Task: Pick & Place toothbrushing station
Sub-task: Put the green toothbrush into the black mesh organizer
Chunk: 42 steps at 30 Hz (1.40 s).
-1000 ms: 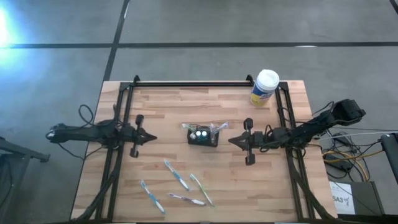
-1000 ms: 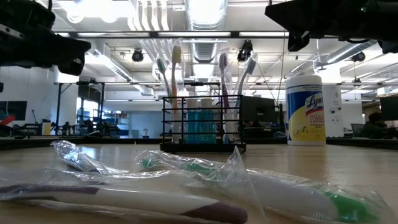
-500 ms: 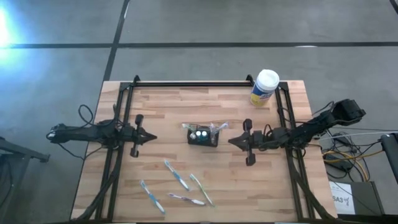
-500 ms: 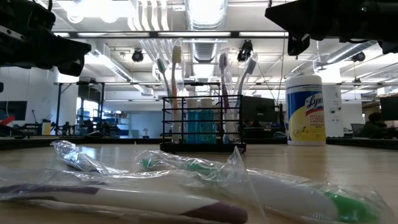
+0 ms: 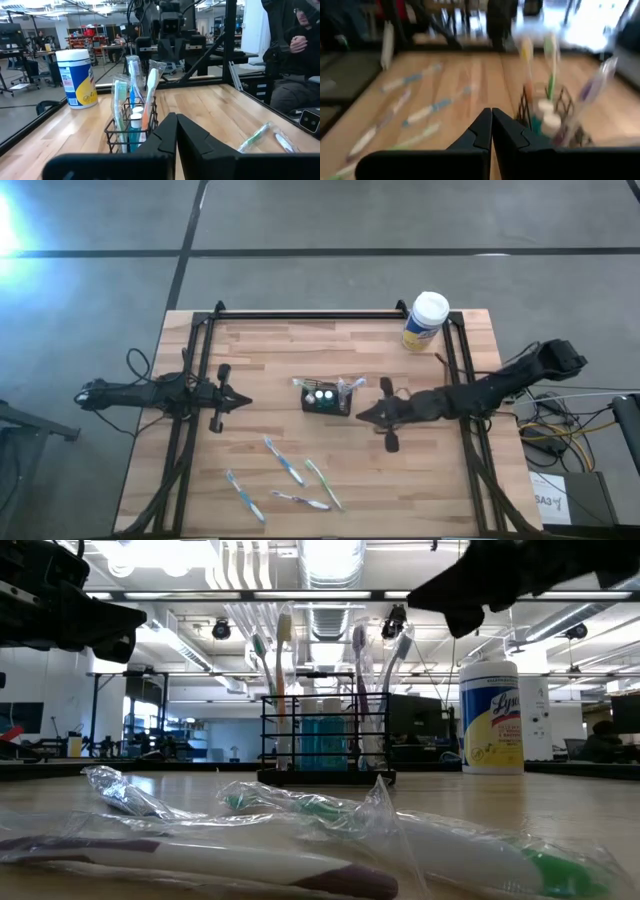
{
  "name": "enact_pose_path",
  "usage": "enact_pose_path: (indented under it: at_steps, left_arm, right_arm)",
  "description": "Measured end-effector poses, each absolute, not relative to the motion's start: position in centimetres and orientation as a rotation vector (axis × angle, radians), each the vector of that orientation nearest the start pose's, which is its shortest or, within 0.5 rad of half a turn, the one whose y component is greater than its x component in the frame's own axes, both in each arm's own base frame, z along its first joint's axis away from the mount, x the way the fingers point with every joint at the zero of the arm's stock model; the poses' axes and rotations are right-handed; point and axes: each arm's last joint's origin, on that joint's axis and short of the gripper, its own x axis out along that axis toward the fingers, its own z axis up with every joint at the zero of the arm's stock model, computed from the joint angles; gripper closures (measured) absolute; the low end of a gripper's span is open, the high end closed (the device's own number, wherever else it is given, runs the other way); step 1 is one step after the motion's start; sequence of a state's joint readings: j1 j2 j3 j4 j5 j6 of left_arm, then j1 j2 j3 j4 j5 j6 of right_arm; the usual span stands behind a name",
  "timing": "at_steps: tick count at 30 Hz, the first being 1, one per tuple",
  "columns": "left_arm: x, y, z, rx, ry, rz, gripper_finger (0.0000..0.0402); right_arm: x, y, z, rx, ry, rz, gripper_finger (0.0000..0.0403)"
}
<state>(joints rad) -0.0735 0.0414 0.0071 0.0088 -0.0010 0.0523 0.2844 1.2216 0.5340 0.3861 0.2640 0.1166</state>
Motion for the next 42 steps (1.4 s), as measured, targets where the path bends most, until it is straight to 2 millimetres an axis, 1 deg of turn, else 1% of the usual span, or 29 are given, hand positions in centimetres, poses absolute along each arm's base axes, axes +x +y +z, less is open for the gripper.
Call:
enact_pose_path:
  at_steps: [3, 6, 12, 15, 18, 21, 24, 27, 30, 33, 36, 42]
  left_arm:
    - [10.0, -0.7, 16.3, 0.040, 0.025, -0.073, 0.0386]
    - [10.0, -0.7, 16.3, 0.019, 0.026, -0.073, 0.0388]
    - [10.0, -0.7, 16.3, -0.012, 0.028, -0.073, 0.0393]
    - [10.0, -0.7, 16.3, -0.019, 0.029, -0.073, 0.0393]
    - [10.0, -0.7, 16.3, -0.025, 0.030, -0.073, 0.0393]
    - [10.0, -0.7, 16.3, -0.026, 0.030, -0.073, 0.0394]
    - [10.0, -0.7, 16.3, -0.026, 0.030, -0.072, 0.0394]
    - [9.9, -0.7, 16.4, -0.027, 0.026, -0.073, 0.0394]
    - [9.9, -0.7, 16.5, -0.049, 0.026, -0.073, 0.0394]
    - [9.9, -0.7, 16.5, -0.075, 0.026, -0.073, 0.0394]
    - [9.9, -0.8, 16.5, -0.081, 0.028, -0.080, 0.0394]
    - [9.9, -0.8, 16.5, -0.087, 0.029, -0.081, 0.0394]
  right_arm:
    - [25.2, 7.0, 22.6, 0.099, 0.391, -0.036, 0.0394]
    - [26.4, 8.2, 23.6, 0.133, 0.462, -0.058, 0.0394]
    - [29.1, 10.7, 23.9, 0.217, 0.581, -0.094, 0.0394]
    - [30.9, 12.3, 24.1, 0.229, 0.610, -0.107, 0.0394]
    - [32.7, 14.0, 24.3, 0.226, 0.652, -0.157, 0.0394]
    - [34.5, 15.3, 24.5, 0.293, 0.719, -0.206, 0.0394]
    - [36.4, 16.6, 23.9, 0.383, 0.858, -0.171, 0.0394]
    - [38.4, 17.7, 22.7, 0.383, 0.950, -0.143, 0.0394]
    - [39.8, 18.7, 21.8, 0.388, 1.018, -0.111, 0.0390]
    - [40.7, 19.5, 20.9, 0.390, 1.073, -0.086, 0.0368]
    - [41.2, 20.0, 20.1, 0.372, 1.094, -0.112, 0.0334]
    - [41.4, 20.0, 19.0, 0.398, 1.099, -0.207, 0.0261]
